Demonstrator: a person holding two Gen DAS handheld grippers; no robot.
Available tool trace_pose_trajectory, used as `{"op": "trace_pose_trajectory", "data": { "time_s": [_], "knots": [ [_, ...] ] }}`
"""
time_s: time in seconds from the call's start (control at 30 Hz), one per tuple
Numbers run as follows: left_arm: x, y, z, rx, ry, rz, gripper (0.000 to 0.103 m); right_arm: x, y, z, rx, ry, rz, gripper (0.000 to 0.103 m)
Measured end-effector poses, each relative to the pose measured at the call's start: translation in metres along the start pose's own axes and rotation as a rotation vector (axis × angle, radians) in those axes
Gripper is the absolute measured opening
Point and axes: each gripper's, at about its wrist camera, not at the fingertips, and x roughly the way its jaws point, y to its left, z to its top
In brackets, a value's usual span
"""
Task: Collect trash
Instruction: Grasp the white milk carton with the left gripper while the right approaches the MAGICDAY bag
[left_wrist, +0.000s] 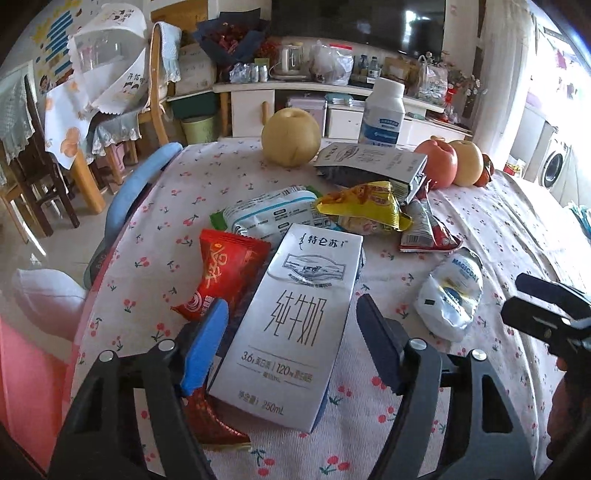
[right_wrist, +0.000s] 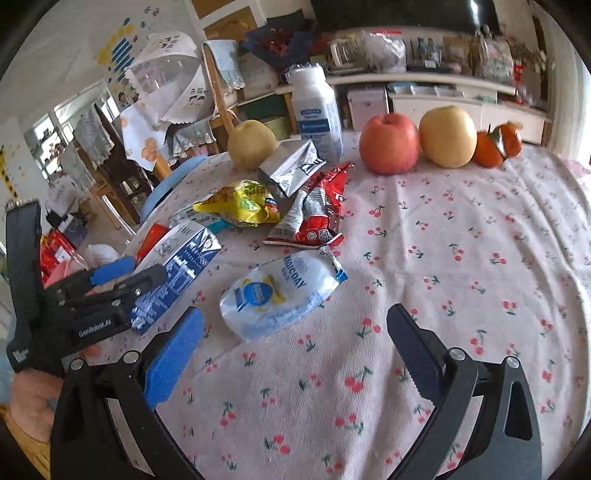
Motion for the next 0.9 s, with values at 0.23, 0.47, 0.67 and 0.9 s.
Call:
{"op": "trace_pose_trajectory", "data": {
  "time_s": [0.23, 0.47, 0.67, 0.9],
  "knots": [
    [0.007, -0.007, 0.0, 0.008, 0.026, 0.015, 0.069, 0.02, -0.011, 0.008, 0.049, 0.041, 0.033, 0.098],
    [0.007, -0.018, -0.001, 0.038, 0.033, 0.0, 0.067, 0.03, 0.014, 0.019, -0.112, 0.031, -0.001, 0.098],
    [0.007, -0.023, -0.003, 0.05, 0.033, -0.001, 0.067, 0.039, 0.017, 0.025, -0.202, 0.07, 0.022, 0.098],
    [0.011, -0.023, -0.002, 0.037, 0.041, 0.002, 0.068, 0.05, 0.028, 0.021, -0.286, 0.095, -0.003, 0.098]
  ]
}}
